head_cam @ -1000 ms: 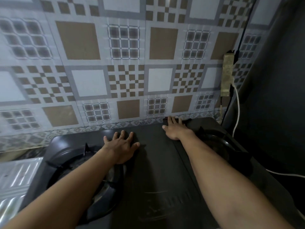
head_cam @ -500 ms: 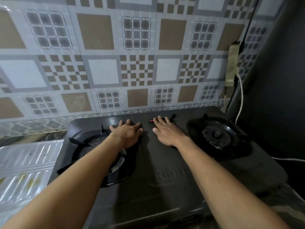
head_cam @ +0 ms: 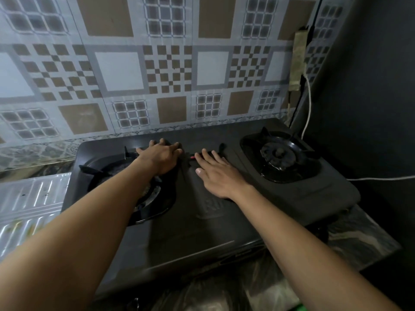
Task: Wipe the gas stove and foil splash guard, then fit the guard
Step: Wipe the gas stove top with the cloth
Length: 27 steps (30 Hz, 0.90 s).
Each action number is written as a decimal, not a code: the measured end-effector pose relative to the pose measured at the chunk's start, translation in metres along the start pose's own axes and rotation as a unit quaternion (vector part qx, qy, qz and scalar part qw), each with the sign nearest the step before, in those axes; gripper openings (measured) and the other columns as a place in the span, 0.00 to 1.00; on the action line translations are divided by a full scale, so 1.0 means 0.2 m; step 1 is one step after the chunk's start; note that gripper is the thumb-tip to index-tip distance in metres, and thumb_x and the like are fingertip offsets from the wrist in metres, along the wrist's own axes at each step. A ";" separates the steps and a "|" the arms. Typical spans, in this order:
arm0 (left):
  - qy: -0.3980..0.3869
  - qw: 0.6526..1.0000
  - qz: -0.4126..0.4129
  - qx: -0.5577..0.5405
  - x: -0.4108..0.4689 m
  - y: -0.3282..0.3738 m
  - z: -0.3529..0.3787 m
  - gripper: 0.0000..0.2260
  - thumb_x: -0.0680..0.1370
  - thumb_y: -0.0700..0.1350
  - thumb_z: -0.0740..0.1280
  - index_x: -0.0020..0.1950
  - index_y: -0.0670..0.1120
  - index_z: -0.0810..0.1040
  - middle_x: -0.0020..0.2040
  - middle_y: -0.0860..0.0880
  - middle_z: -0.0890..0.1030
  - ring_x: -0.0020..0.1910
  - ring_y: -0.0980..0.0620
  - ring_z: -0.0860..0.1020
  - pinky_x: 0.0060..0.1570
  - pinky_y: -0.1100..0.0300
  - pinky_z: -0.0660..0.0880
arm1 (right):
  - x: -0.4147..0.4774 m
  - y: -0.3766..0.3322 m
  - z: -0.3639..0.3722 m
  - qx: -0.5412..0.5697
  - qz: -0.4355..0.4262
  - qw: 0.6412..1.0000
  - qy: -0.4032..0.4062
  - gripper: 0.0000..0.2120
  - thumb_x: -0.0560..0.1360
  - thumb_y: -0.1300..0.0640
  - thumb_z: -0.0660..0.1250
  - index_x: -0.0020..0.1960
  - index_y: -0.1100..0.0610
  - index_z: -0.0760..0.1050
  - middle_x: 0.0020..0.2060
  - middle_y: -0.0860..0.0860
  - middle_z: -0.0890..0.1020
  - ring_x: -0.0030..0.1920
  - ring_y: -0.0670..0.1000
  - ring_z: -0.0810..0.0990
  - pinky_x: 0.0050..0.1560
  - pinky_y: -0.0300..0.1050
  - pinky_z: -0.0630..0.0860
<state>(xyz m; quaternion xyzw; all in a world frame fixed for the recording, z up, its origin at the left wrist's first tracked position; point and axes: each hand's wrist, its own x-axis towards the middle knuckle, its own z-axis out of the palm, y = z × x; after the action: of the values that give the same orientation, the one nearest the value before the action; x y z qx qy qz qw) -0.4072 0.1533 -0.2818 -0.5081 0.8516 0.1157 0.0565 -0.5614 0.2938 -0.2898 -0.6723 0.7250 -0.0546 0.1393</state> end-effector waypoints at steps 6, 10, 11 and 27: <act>0.031 0.999 0.034 0.008 -0.03 -0.02 0.02 0.26 0.83 0.64 0.47 0.80 0.59 0.59 0.80 0.46 0.60 0.78 0.37 0.56 0.69 0.25 0.54 | -0.09 0.11 -0.04 0.024 0.056 0.998 0.002 0.27 0.85 0.46 0.45 0.81 0.49 0.45 0.80 0.48 0.44 0.80 0.52 0.42 0.77 0.52 0.44; 0.028 0.999 0.046 -0.001 -0.04 -0.04 0.03 0.27 0.82 0.65 0.47 0.80 0.58 0.59 0.80 0.46 0.60 0.78 0.37 0.57 0.69 0.25 0.54 | -0.12 0.10 -0.03 0.018 0.111 0.994 0.012 0.27 0.85 0.46 0.45 0.81 0.50 0.44 0.80 0.49 0.43 0.80 0.54 0.42 0.77 0.54 0.44; 0.026 0.999 0.048 -0.003 -0.04 -0.05 0.03 0.27 0.82 0.65 0.47 0.79 0.59 0.60 0.79 0.46 0.61 0.77 0.37 0.57 0.68 0.25 0.55 | -0.13 0.06 -0.02 0.014 0.114 0.993 0.013 0.27 0.85 0.47 0.45 0.81 0.51 0.44 0.80 0.50 0.44 0.80 0.55 0.42 0.77 0.55 0.44; 0.014 0.999 0.050 -0.018 -0.04 -0.05 0.02 0.25 0.82 0.66 0.46 0.76 0.62 0.65 0.79 0.46 0.62 0.78 0.36 0.56 0.69 0.23 0.50 | -0.41 0.09 0.02 0.023 0.167 0.985 0.028 0.27 0.85 0.47 0.47 0.81 0.51 0.46 0.81 0.49 0.46 0.80 0.54 0.43 0.78 0.55 0.46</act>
<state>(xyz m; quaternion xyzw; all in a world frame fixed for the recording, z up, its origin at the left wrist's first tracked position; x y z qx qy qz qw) -0.3940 0.1572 -0.2852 -0.4677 0.8743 0.1262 0.0297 -0.5727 0.3762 -0.2881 -0.5370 0.8291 -0.0654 0.1415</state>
